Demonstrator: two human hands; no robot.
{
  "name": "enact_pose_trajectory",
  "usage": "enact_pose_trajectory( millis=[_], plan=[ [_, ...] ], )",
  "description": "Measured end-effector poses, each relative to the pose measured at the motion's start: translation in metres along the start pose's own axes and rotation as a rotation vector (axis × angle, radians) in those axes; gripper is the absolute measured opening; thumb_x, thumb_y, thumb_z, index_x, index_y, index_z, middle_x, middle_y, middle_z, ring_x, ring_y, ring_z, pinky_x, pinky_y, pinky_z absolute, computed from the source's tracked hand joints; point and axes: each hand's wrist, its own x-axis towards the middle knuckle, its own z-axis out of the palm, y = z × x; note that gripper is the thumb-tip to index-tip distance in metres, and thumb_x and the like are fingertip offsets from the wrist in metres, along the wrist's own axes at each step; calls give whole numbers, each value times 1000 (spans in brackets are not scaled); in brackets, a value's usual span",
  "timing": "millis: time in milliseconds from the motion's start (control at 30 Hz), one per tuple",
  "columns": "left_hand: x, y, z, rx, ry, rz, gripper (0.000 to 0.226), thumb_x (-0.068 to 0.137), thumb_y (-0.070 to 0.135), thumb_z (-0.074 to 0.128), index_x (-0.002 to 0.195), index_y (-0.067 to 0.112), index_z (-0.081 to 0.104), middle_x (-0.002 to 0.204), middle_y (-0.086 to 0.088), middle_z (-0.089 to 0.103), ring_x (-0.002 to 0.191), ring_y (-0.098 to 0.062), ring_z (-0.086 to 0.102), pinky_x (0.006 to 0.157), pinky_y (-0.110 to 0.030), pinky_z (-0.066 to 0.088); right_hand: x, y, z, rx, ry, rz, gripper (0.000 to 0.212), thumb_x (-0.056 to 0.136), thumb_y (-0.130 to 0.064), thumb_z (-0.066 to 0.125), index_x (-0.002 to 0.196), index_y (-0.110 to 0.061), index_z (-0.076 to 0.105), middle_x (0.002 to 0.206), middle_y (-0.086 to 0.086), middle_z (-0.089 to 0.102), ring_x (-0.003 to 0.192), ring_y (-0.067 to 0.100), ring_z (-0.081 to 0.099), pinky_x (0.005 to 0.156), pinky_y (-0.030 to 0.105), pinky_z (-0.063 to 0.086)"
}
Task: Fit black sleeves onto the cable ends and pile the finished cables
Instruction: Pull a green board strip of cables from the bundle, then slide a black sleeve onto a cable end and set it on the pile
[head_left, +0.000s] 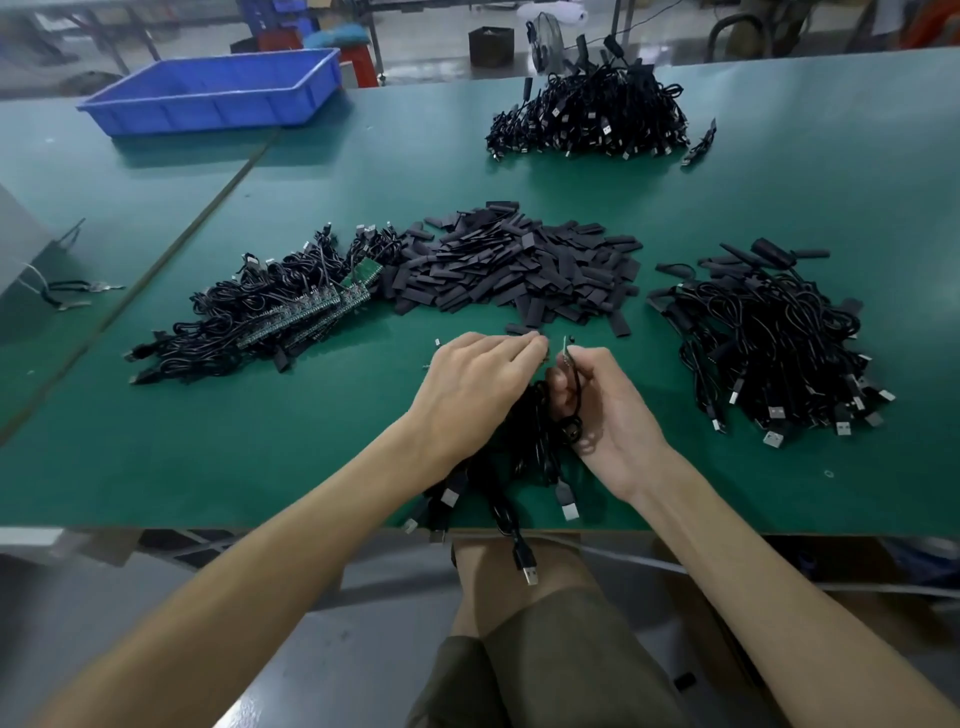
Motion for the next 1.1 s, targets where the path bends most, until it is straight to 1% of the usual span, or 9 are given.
enact_pose_trajectory(
  millis=[67,300,467,533,600,667,833,1000,1100],
  plan=[
    [-5,-10,-2,-14,-51,-24,39,78,-1,79,116,3,71,121,-5,74,104,-25,73,80,-36,58,1,-1,0,50,-22,14,23,102,-28,55,80,-22,61,74,-5,58,57,6,52,41,17,40],
    [-23,-84,-18,76,-98,-310,18,95,14,70,112,12,75,111,-2,77,95,-25,75,89,-42,55,4,-2,-5,194,24,-20,25,105,-26,50,85,-19,62,72,-5,58,61,9,50,63,23,37],
    [-43,-125,-27,65,-65,-543,21,99,11,63,116,12,74,108,-6,77,93,-30,75,79,-44,59,5,-5,-12,328,42,-75,25,104,-25,54,84,-21,68,76,-6,62,62,7,56,55,18,45],
    [-44,-131,-25,60,-84,-580,25,100,8,61,123,7,70,112,-12,75,99,-32,73,92,-45,56,6,-4,-12,318,30,-77,24,103,-27,56,85,-21,72,78,-6,63,62,7,57,55,18,46],
    [-38,-125,-20,75,-81,-583,37,99,3,58,136,5,60,127,-15,69,115,-31,67,113,-47,40,7,-3,-12,285,20,-70,18,99,-28,62,90,-20,75,79,-7,64,63,7,57,55,18,46],
    [-24,-106,-17,35,-47,-537,44,98,2,55,142,7,53,138,-12,62,128,-27,58,122,-46,27,7,-2,-12,247,19,-74,14,95,-28,66,101,-20,76,81,-7,65,63,7,57,54,18,46],
    [21,-43,8,-176,-137,-313,38,103,13,52,140,11,57,134,-8,65,122,-25,60,105,-42,48,8,-1,-12,154,15,-132,27,101,-22,60,126,-27,69,82,-5,65,61,7,53,55,18,43],
    [41,-28,52,-100,-353,-327,29,104,24,54,129,9,57,125,-11,58,117,-33,52,94,-44,46,3,0,-7,152,28,-136,21,94,-25,64,112,-17,70,82,-3,65,57,7,53,52,16,42],
    [44,-32,65,-109,-325,-402,23,102,29,57,117,12,64,116,-9,57,115,-31,50,93,-42,43,2,-1,-7,145,34,-136,24,90,-30,66,107,-14,70,81,-3,65,55,6,51,53,16,42]
  ],
)
